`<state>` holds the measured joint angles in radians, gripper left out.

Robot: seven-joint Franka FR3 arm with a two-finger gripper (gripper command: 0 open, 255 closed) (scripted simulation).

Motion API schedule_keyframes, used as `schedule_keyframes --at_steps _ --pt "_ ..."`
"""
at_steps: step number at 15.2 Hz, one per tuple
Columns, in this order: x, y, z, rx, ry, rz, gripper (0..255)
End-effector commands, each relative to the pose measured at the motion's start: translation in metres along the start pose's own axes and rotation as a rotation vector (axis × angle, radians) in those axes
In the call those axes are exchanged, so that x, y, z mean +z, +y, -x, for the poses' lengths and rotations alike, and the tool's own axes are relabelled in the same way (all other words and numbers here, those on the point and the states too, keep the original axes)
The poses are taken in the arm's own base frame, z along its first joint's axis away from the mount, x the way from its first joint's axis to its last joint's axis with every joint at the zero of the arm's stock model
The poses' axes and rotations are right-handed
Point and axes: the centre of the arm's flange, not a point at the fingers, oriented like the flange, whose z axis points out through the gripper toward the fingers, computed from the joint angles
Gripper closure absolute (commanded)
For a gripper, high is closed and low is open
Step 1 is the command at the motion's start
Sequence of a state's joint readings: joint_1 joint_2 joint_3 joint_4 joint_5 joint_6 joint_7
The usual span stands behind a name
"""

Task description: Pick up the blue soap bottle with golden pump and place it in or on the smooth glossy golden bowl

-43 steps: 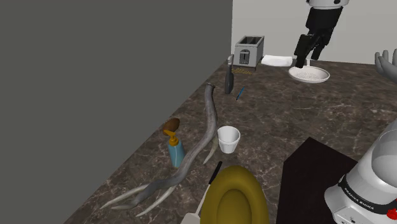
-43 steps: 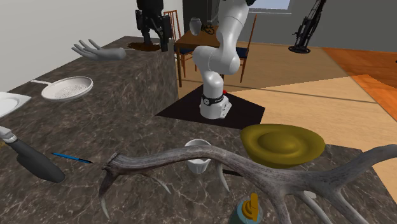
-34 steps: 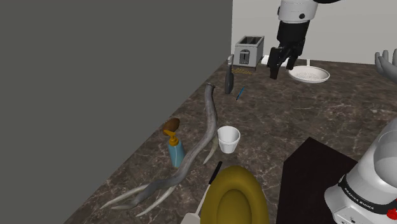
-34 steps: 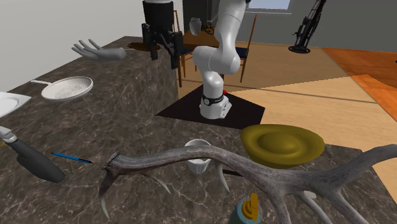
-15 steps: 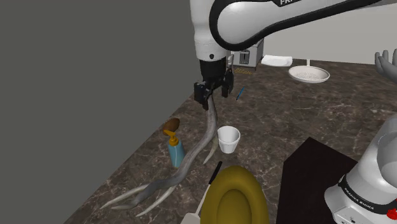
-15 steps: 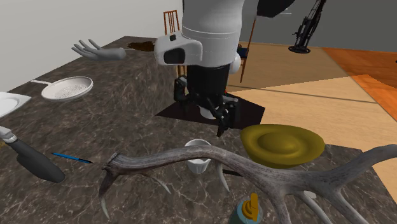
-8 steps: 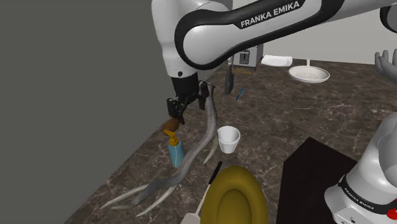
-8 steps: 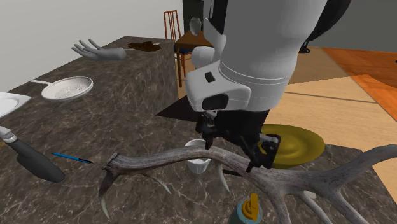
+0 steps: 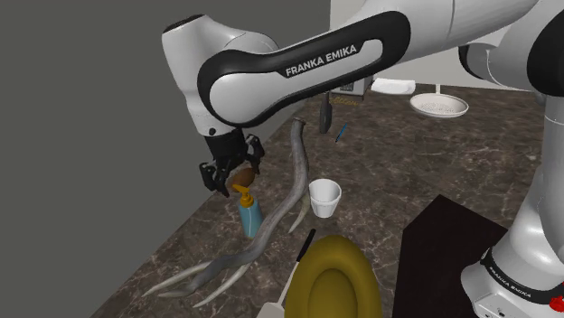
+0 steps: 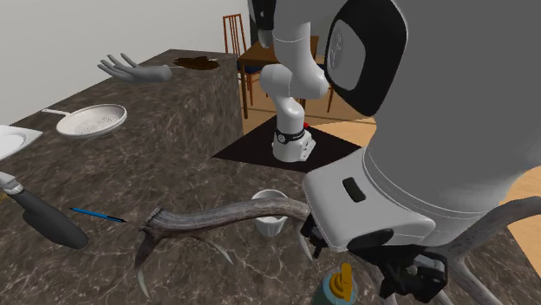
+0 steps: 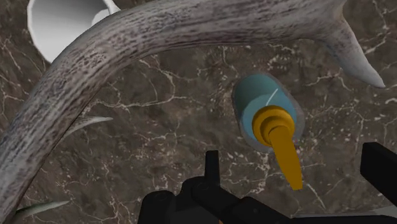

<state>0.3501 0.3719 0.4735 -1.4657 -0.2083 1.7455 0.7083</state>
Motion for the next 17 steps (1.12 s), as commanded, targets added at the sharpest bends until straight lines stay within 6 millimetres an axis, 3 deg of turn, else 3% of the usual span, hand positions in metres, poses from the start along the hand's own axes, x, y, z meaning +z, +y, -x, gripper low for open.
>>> schedule_keyframes --at_steps 1,6,13,14,17 --pt "0.010 -0.003 -0.002 0.000 0.000 0.000 0" --pt "0.034 -0.003 -0.002 0.000 0.000 0.000 0" --pt "0.034 -0.003 -0.002 0.000 0.000 0.000 0" --pt "0.034 -0.003 -0.002 0.000 0.000 0.000 255" --pt "0.034 -0.003 -0.002 0.000 0.000 0.000 255"
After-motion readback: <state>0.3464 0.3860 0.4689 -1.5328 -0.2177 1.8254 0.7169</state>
